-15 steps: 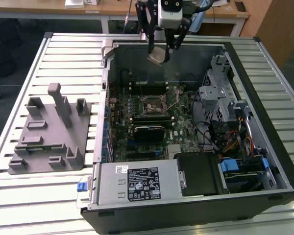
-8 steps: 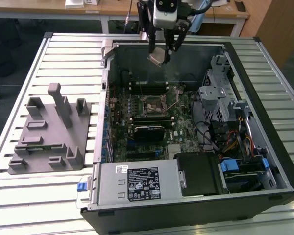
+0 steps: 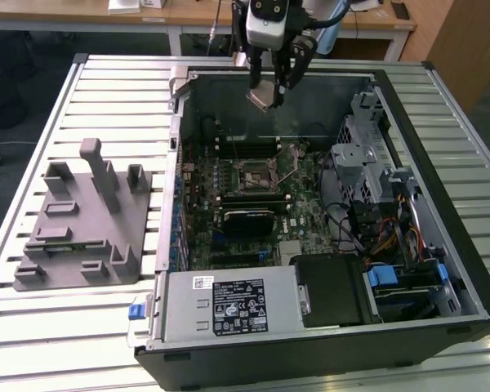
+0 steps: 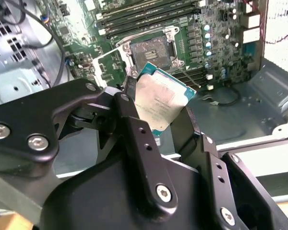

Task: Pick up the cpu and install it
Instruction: 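Place the cpu into insertion slot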

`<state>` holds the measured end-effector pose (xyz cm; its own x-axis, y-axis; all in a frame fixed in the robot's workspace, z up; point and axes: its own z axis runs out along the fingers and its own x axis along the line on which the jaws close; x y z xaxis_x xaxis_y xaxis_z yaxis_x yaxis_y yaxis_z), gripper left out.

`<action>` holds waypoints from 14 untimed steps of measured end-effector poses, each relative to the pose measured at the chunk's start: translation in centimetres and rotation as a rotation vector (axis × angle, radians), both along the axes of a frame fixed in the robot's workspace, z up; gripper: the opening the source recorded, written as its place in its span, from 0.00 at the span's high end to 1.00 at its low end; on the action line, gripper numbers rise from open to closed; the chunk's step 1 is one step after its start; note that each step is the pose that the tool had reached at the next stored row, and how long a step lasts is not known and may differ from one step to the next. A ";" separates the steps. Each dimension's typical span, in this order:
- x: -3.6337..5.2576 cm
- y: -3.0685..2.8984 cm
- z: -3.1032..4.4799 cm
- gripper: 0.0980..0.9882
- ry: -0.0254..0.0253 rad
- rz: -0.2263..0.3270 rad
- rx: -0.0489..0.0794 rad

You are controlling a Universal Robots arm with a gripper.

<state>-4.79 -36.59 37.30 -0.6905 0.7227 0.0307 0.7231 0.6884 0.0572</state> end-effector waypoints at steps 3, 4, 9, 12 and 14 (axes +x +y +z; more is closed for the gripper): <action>0.00 0.00 -0.06 0.51 0.0000 -0.046 -0.001; 0.00 0.00 -0.07 0.51 -0.0001 -0.061 -0.001; 0.00 0.01 -0.16 0.51 0.0000 -0.137 -0.003; 0.00 0.01 -0.22 0.51 0.0000 -0.183 -0.003; 0.00 0.01 -0.26 0.51 0.0000 -0.215 -0.004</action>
